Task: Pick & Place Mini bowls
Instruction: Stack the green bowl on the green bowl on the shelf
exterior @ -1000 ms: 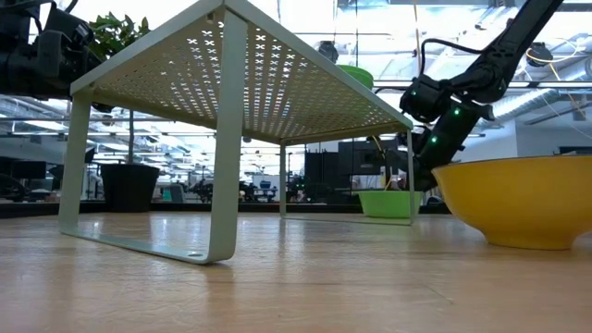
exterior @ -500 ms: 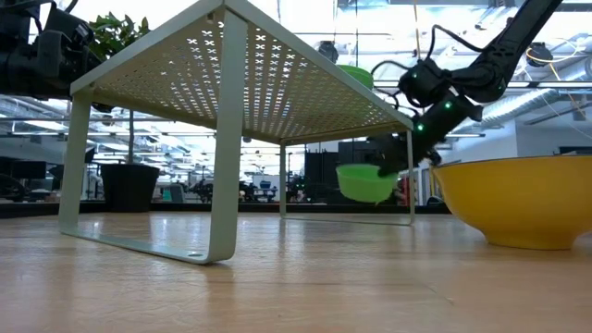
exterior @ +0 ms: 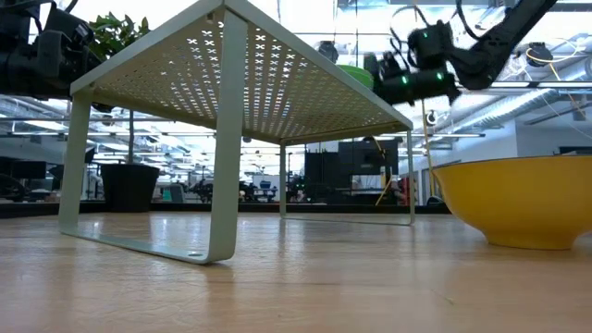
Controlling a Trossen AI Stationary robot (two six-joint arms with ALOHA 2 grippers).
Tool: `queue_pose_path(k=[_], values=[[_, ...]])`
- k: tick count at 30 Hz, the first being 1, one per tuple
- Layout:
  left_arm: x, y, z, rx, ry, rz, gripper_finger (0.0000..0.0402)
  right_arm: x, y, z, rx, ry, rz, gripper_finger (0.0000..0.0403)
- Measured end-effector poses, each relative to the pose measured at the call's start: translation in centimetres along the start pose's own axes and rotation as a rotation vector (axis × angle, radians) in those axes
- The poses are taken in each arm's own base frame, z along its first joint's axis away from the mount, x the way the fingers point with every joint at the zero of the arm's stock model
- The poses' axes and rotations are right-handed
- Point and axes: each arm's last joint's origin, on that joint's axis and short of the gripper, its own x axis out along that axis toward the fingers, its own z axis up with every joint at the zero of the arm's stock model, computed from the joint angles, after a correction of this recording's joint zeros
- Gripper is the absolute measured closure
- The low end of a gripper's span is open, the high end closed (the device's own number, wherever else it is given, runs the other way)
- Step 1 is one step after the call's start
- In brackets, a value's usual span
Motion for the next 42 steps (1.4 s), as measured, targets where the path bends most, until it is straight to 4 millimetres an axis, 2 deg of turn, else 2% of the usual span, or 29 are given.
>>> queue_pose_path(k=[4, 7, 10, 13, 17, 21, 25, 34, 42], values=[[0.0, 0.0, 0.0, 0.0, 0.0, 0.0, 0.022, 2.0, 2.7, 2.7, 0.015, 0.114, 0.157, 0.0403], [0.0, 0.0, 0.0, 0.0, 0.0, 0.0, 0.022, 3.3, 5.7, 4.9, -0.062, 0.241, 0.194, 0.0403], [0.0, 0.0, 0.0, 0.0, 0.0, 0.0, 0.022, 3.6, 9.1, 6.7, -0.154, 0.374, 0.196, 0.0403], [0.0, 0.0, 0.0, 0.0, 0.0, 0.0, 0.022, 3.1, 11.8, 7.4, -0.21, 0.5, 0.19, 0.0403], [0.0, 0.0, 0.0, 0.0, 0.0, 0.0, 0.022, 2.4, 14.0, 6.6, -0.221, 0.605, 0.22, 0.0403], [0.0, 0.0, 0.0, 0.0, 0.0, 0.0, 0.022, 1.8, 15.0, 5.4, -0.217, 0.698, 0.229, 0.0403], [0.0, 0.0, 0.0, 0.0, 0.0, 0.0, 0.022, 1.6, 15.4, 4.5, -0.255, 0.701, 0.17, 0.0403], [0.0, 0.0, 0.0, 0.0, 0.0, 0.0, 0.022, 1.3, 14.6, 2.2, -0.26, 0.772, 0.141, 0.0403], [0.0, 0.0, 0.0, 0.0, 0.0, 0.0, 0.022, 1.4, 14.3, 1.2, -0.238, 0.763, 0.135, 0.0403]])
